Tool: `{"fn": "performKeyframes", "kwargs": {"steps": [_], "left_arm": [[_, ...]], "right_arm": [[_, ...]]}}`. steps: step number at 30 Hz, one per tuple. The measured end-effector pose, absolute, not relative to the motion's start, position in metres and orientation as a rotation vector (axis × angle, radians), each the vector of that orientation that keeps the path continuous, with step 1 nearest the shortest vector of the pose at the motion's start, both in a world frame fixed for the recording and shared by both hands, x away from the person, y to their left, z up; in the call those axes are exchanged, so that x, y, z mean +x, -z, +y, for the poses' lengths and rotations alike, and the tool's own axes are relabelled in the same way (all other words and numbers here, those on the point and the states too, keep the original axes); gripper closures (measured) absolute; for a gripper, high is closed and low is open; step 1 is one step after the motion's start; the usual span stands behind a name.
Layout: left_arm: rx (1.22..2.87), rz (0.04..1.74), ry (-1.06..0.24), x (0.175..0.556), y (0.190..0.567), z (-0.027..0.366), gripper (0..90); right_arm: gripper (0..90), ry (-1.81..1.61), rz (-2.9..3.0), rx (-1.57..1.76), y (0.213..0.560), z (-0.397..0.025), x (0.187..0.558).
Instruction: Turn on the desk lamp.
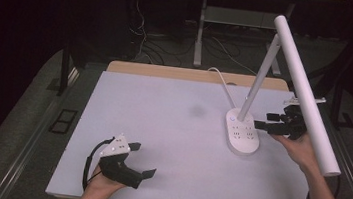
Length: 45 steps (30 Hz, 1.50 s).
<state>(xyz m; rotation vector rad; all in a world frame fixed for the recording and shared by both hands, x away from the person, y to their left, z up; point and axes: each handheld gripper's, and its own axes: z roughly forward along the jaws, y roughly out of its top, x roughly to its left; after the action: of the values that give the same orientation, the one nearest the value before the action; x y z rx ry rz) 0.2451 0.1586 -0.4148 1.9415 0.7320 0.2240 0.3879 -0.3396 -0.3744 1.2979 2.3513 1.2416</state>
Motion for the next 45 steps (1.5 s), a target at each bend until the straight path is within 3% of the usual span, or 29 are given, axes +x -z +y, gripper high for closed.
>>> {"fn": "performKeyframes", "kwargs": {"steps": [6, 22, 38, 45], "left_arm": [[1.941, 0.730, -0.224, 0.245, 0.415, 0.159, 0.0], [1.933, 0.734, -0.229, 0.245, 0.415, 0.160, 0.0], [1.933, 0.737, -0.231, 0.246, 0.416, 0.162, 0.0], [1.926, 0.737, -0.232, 0.246, 0.416, 0.162, 0.0]], "right_arm": [[45.3, -1.256, 2.335, 1.319, 0.383, -0.339, 0.399], [62.5, -1.329, 2.260, 1.391, 0.398, -0.351, 0.417], [87.6, -1.395, 2.278, 1.455, 0.418, -0.344, 0.432], [89.5, -1.401, 2.280, 1.491, 0.426, -0.340, 0.437]]}}
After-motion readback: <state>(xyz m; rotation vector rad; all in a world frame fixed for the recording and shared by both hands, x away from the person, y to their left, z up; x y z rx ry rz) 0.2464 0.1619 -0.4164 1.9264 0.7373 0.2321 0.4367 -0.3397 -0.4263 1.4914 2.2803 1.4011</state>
